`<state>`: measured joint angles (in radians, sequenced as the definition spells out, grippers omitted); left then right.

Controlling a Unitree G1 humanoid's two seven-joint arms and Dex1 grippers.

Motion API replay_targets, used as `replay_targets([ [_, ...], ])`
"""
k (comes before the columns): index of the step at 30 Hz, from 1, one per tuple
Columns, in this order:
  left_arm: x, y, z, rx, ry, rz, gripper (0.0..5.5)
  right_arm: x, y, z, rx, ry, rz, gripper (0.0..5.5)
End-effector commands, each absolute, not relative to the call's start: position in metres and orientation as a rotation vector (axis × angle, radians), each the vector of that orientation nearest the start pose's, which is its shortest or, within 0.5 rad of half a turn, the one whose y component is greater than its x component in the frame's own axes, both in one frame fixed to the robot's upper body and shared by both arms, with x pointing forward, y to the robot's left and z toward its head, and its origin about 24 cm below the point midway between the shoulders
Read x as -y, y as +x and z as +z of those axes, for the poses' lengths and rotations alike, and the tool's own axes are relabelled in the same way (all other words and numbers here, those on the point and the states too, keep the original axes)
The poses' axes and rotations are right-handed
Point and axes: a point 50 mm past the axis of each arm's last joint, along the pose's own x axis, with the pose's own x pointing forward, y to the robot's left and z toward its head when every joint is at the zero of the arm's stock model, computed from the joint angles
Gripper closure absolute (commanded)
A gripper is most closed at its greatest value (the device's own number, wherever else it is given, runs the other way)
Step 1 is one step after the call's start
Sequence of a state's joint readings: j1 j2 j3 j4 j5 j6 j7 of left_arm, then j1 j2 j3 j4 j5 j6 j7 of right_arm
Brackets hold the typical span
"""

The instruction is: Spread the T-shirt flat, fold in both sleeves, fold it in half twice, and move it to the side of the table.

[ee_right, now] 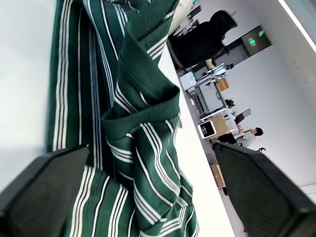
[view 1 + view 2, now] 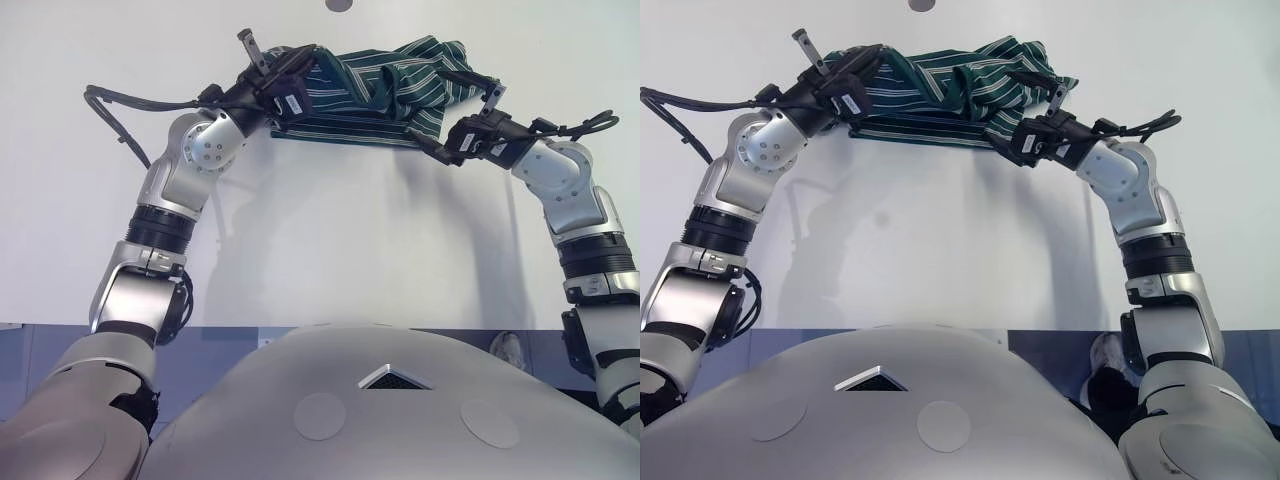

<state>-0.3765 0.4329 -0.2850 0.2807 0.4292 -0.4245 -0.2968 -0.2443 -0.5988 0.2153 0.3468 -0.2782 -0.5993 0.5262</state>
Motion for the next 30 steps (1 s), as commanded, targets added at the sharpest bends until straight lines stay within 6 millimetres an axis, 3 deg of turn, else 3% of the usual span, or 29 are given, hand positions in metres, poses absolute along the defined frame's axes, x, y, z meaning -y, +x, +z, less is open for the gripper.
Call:
replay_targets([
  [1, -0.128, 0.302, 0.097, 0.378, 0.921, -0.673, 5.49, 0.177, 0.275, 0.063, 0.271, -0.916, 0.79, 0.82],
  [6, -0.126, 0.302, 0.098, 0.38, 0.913, -0.671, 5.49, 0.168, 0.274, 0.056, 0.312, -0.908, 0.729, 0.82],
  [11, -0.125, 0.303, 0.104, 0.407, 0.905, -0.645, 5.5, 0.163, 0.276, 0.053, 0.332, -0.9, 0.692, 1.71],
  [15, -0.123, 0.3, 0.098, 0.403, 0.934, -0.664, 5.5, 0.161, 0.287, 0.076, 0.369, -0.859, 0.68, 2.49],
  [17, -0.123, 0.298, 0.095, 0.402, 0.954, -0.675, 5.5, 0.161, 0.292, 0.091, 0.343, -0.83, 0.75, 2.49],
  [20, -0.12, 0.296, 0.094, 0.412, 0.976, -0.693, 5.5, 0.166, 0.31, 0.13, 0.299, -0.814, 0.881, 2.49],
  [23, -0.109, 0.287, 0.089, 0.429, 0.991, -0.793, 5.5, 0.166, 0.33, 0.156, 0.171, -0.902, 1.094, 2.49],
  [26, -0.095, 0.259, 0.07, 0.428, 1.019, -1.046, 5.5, 0.169, 0.345, 0.158, -0.015, -0.99, 1.271, 2.49],
  [30, -0.089, 0.23, 0.041, 0.311, 1.032, -1.321, 5.5, 0.168, 0.354, 0.145, -0.198, -1.035, 1.438, 2.49],
])
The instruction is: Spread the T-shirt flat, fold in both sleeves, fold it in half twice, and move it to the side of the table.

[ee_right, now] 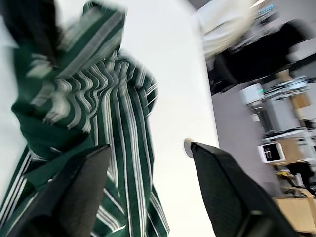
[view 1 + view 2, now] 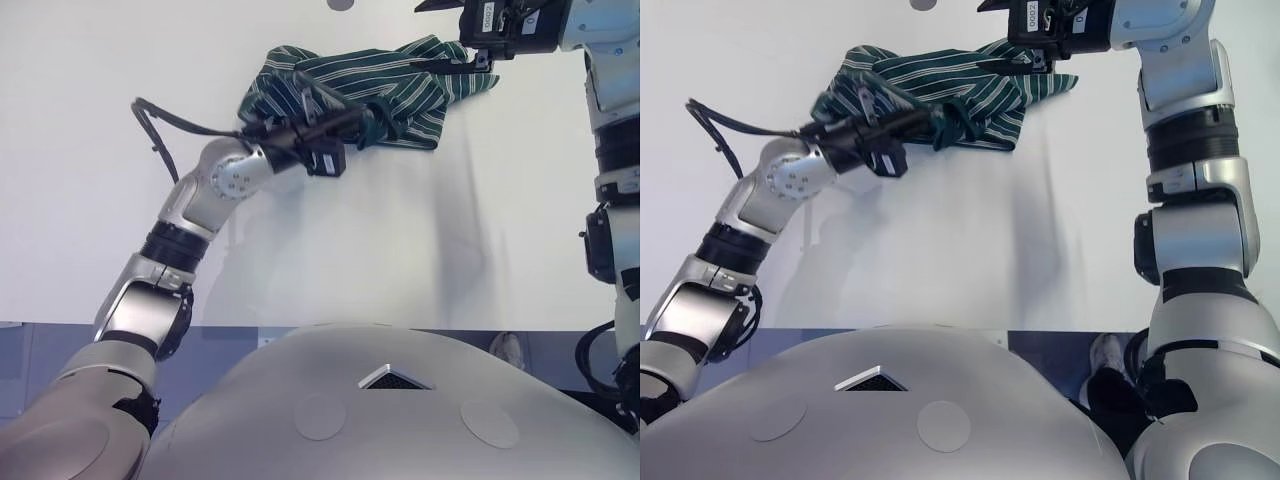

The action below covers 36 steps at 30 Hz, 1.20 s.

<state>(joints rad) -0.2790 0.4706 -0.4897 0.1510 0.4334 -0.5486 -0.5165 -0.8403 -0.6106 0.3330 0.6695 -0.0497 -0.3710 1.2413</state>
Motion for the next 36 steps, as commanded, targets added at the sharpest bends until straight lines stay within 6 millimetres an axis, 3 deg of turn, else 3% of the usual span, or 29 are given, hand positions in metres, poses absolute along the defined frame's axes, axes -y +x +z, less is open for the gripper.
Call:
replay_targets([
  [1, -0.087, 0.229, 0.039, 0.302, 1.033, -1.327, 5.5, 0.167, 0.356, 0.142, -0.238, -1.044, 1.472, 2.49],
  [10, -0.075, 0.233, 0.037, 0.3, 1.038, -1.291, 5.5, 0.131, 0.361, 0.114, -0.294, -1.128, 1.575, 2.49],
  [25, -0.073, 0.235, 0.039, 0.311, 1.038, -1.264, 5.5, 0.128, 0.366, 0.108, -0.309, -1.163, 1.506, 5.47],
  [28, -0.073, 0.236, 0.039, 0.311, 1.039, -1.261, 5.5, 0.128, 0.365, 0.108, -0.308, -1.153, 1.508, 5.47],
  [31, -0.074, 0.236, 0.039, 0.311, 1.04, -1.257, 5.5, 0.126, 0.366, 0.111, -0.281, -1.137, 1.507, 5.47],
  [36, -0.081, 0.245, 0.044, 0.313, 1.021, -1.183, 5.5, 0.131, 0.373, 0.145, -0.143, -1.101, 1.456, 5.47],
])
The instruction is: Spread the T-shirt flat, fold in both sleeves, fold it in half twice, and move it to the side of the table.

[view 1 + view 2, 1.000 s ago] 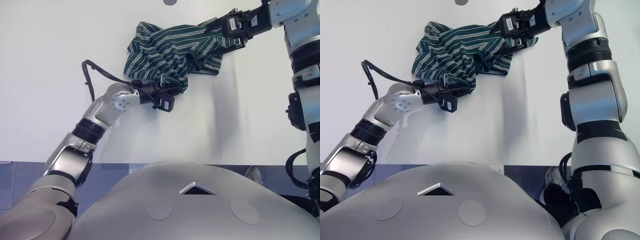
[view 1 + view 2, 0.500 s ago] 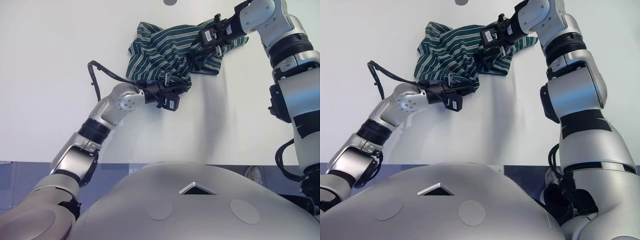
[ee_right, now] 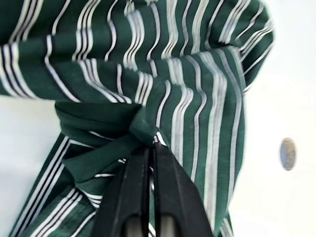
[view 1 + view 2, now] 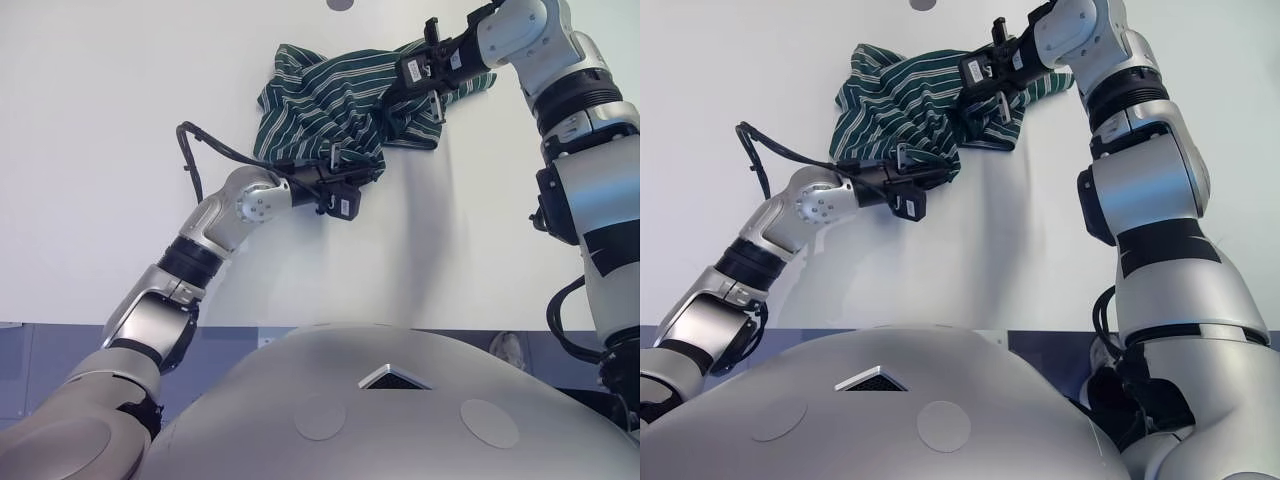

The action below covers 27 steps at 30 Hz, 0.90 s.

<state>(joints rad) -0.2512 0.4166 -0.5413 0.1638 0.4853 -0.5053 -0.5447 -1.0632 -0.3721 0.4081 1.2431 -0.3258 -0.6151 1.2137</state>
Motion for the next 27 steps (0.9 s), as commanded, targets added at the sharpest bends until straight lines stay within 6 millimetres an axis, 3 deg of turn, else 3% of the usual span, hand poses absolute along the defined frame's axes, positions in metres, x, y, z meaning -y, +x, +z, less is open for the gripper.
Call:
replay_targets([
  [1, -0.085, 0.248, 0.046, 0.307, 1.005, -1.151, 5.5, 0.141, 0.371, 0.15, -0.126, -1.085, 1.467, 5.47],
  [5, -0.107, 0.273, 0.076, 0.335, 0.892, -0.906, 5.5, 0.181, 0.354, 0.147, -0.074, -1.03, 1.44, 5.47],
  [8, -0.132, 0.31, 0.096, 0.314, 0.96, -0.563, 5.5, 0.183, 0.347, 0.127, -0.02, -0.979, 1.349, 5.47],
  [10, -0.131, 0.319, 0.079, 0.242, 1.029, -0.541, 5.5, 0.173, 0.34, 0.106, 0.002, -0.959, 1.325, 5.47],
  [13, -0.106, 0.316, 0.038, 0.107, 1.117, -0.681, 5.5, 0.158, 0.333, 0.074, -0.009, -1.01, 1.273, 5.47],
  [16, -0.087, 0.304, 0.009, -0.031, 1.186, -0.858, 5.5, 0.155, 0.321, 0.051, -0.068, -1.084, 1.311, 5.47],
  [20, -0.089, 0.28, -0.02, -0.199, 1.36, -1.176, 5.5, 0.171, 0.292, 0.025, -0.221, -1.154, 1.505, 5.47],
  [24, -0.107, 0.229, -0.018, -0.283, 1.305, -1.631, 5.5, 0.195, 0.244, 0.024, -0.405, -0.924, 1.705, 5.47],
  [27, -0.128, 0.205, -0.003, -0.357, 1.272, -1.784, 5.5, 0.212, 0.213, 0.033, -0.507, -0.786, 1.756, 5.47],
])
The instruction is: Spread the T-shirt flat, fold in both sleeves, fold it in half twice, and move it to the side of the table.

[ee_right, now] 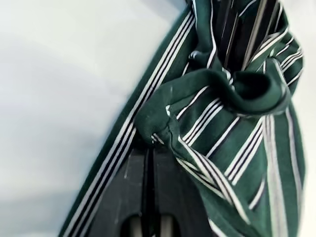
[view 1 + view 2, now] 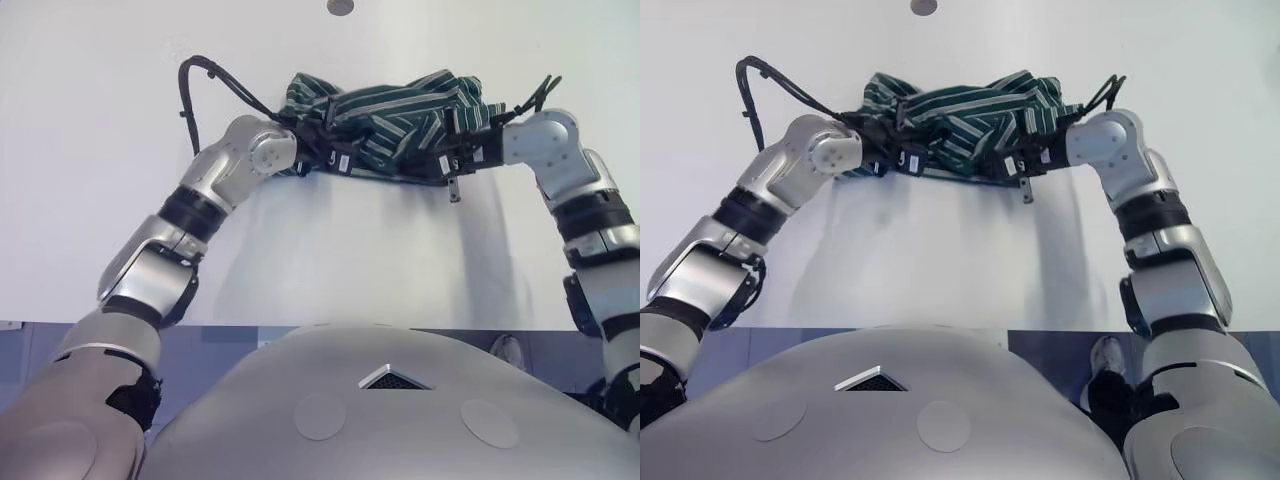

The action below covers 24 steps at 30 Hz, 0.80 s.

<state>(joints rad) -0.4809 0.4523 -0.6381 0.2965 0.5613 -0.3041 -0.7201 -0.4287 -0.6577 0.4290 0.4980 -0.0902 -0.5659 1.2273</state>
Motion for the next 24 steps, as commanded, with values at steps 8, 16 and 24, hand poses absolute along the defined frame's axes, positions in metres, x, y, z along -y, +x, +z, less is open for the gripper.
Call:
replay_targets([
  [8, -0.133, 0.142, -0.001, -0.457, 0.807, -1.993, 5.5, 0.205, 0.126, 0.024, -0.709, -0.338, 1.797, 5.47],
  [16, -0.123, 0.18, 0.054, -0.329, 0.628, -1.925, 5.5, 0.215, 0.152, 0.079, -0.596, -0.279, 1.671, 5.47],
  [24, -0.138, 0.226, 0.135, -0.165, 0.51, -1.666, 5.5, 0.213, 0.195, 0.155, -0.366, -0.361, 1.488, 5.47],
])
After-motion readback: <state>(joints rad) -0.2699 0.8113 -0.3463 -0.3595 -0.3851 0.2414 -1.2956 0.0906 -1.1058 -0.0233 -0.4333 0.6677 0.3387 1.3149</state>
